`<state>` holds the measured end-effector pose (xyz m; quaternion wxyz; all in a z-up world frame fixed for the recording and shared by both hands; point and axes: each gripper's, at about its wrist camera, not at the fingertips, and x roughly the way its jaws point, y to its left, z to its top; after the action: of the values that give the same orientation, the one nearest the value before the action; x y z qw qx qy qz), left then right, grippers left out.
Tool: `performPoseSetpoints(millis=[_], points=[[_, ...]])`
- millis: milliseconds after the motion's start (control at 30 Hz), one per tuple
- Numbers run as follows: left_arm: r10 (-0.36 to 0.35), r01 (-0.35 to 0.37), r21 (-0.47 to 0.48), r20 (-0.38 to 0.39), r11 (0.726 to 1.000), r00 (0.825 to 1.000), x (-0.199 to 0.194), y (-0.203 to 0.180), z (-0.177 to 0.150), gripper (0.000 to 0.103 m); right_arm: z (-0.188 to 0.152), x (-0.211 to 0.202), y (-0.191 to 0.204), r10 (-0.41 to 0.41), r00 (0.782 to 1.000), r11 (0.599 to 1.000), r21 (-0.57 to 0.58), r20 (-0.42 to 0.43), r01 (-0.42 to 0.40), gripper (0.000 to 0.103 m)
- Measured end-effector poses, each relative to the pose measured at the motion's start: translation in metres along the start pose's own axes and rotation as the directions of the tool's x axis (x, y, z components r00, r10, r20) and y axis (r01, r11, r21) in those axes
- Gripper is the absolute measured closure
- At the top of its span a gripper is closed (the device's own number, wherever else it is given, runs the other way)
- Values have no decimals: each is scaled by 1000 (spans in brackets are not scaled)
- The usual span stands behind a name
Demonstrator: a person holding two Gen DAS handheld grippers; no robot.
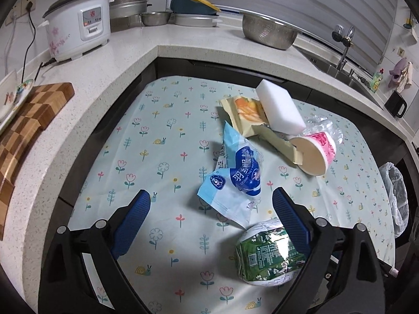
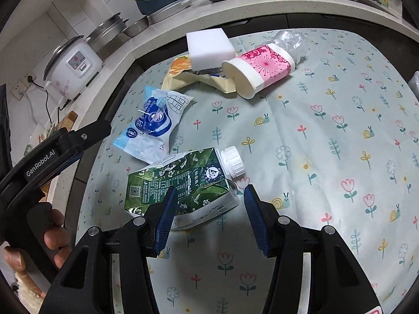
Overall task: Collect trash
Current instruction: 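Grasp the blue-and-white wipes pack with the left gripper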
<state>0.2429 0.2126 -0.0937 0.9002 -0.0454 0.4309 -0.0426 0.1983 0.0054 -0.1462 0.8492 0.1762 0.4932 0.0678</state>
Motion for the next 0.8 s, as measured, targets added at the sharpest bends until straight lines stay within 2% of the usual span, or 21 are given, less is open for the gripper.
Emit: performPoseSetpoints(millis=[233, 367, 533, 600, 667, 800], points=[[-17, 17, 6, -50, 1000, 999, 34, -5, 4, 13, 2, 19, -2, 12, 1000, 1000, 18, -24, -11, 51], [-31, 32, 8, -77, 999, 997, 53, -10, 6, 13, 3, 22, -3, 25, 1000, 1000, 16, -17, -25, 50], [-40, 41, 7, -102, 999, 994, 71, -17, 9, 14, 2, 22, -7, 37, 999, 999, 22, 1, -37, 53], [-47, 47, -3, -107, 999, 993, 75, -18, 10, 20, 2, 21, -9, 46, 999, 998, 30, 5, -46, 54], [-62, 62, -9, -125, 998, 990, 78, -20, 11, 40, 2, 20, -11, 53, 999, 998, 37, 7, -53, 55], [-64, 64, -3, -116, 998, 991, 75, -25, 10, 47, 3, 16, -18, 55, 998, 997, 53, 16, -56, 56]])
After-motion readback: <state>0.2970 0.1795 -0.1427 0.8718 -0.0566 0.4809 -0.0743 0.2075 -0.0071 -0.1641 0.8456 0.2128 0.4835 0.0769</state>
